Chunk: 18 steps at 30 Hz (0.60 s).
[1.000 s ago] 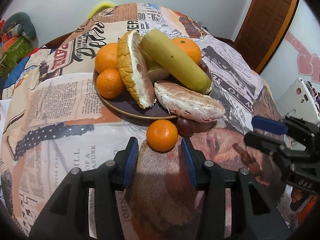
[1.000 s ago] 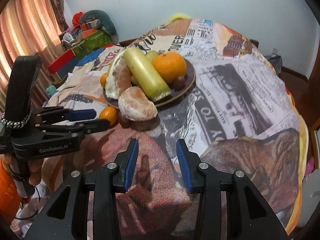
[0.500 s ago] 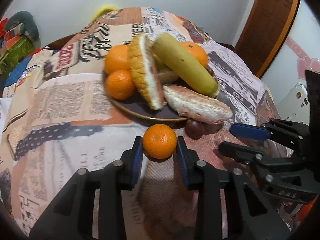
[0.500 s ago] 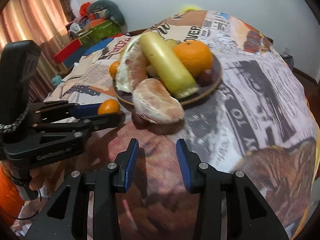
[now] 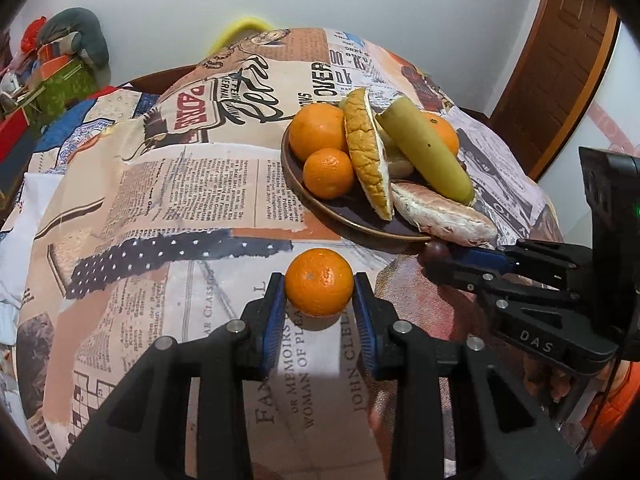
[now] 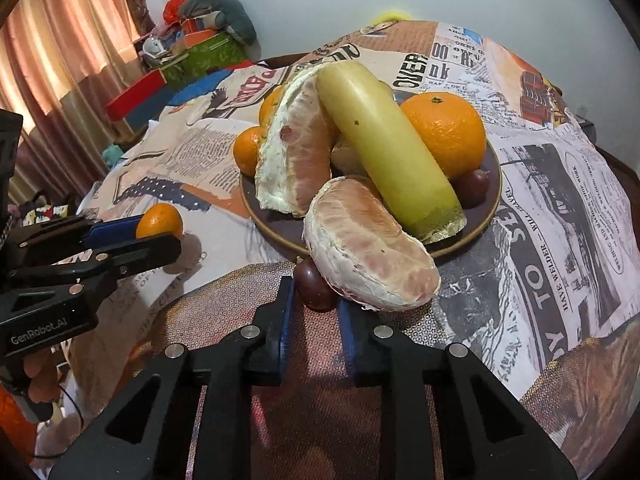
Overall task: Organize fruits
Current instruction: 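Grasp a second mandarin with the left tool while the right tool grasps a second date, then lower the mandarin and date onto the plate and open both tools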
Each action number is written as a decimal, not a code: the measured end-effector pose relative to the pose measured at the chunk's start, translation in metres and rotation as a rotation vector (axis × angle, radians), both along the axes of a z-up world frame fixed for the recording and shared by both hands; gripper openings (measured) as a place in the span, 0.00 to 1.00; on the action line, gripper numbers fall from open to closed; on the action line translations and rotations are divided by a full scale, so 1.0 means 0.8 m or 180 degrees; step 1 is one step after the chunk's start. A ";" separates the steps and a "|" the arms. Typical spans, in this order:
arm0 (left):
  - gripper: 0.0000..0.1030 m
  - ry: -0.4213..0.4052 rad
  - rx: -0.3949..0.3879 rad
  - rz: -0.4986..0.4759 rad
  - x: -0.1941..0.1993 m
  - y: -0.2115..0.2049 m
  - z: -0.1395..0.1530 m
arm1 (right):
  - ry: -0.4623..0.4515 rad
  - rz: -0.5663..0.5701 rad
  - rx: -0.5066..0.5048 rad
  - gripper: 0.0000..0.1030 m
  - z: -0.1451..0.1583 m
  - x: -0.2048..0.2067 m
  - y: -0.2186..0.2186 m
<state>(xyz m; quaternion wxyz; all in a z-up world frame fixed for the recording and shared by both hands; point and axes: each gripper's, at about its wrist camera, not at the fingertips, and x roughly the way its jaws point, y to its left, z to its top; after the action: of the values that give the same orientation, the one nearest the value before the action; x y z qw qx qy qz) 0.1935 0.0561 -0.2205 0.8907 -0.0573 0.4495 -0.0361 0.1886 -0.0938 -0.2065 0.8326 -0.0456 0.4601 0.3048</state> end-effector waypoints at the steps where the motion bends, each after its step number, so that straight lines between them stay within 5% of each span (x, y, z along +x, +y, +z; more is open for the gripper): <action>1: 0.32 -0.0004 0.0001 -0.0005 0.000 -0.001 0.000 | -0.0003 0.0012 0.0001 0.18 0.000 -0.002 -0.001; 18: 0.32 -0.0159 -0.0015 -0.0279 0.028 -0.057 0.026 | -0.0151 -0.0178 0.0263 0.18 0.039 -0.021 -0.067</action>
<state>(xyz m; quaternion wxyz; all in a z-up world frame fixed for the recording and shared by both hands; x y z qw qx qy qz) 0.2158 0.0106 -0.2000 0.8991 -0.0387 0.4291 -0.0775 0.1722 -0.1473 -0.1753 0.8527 -0.0056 0.4283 0.2990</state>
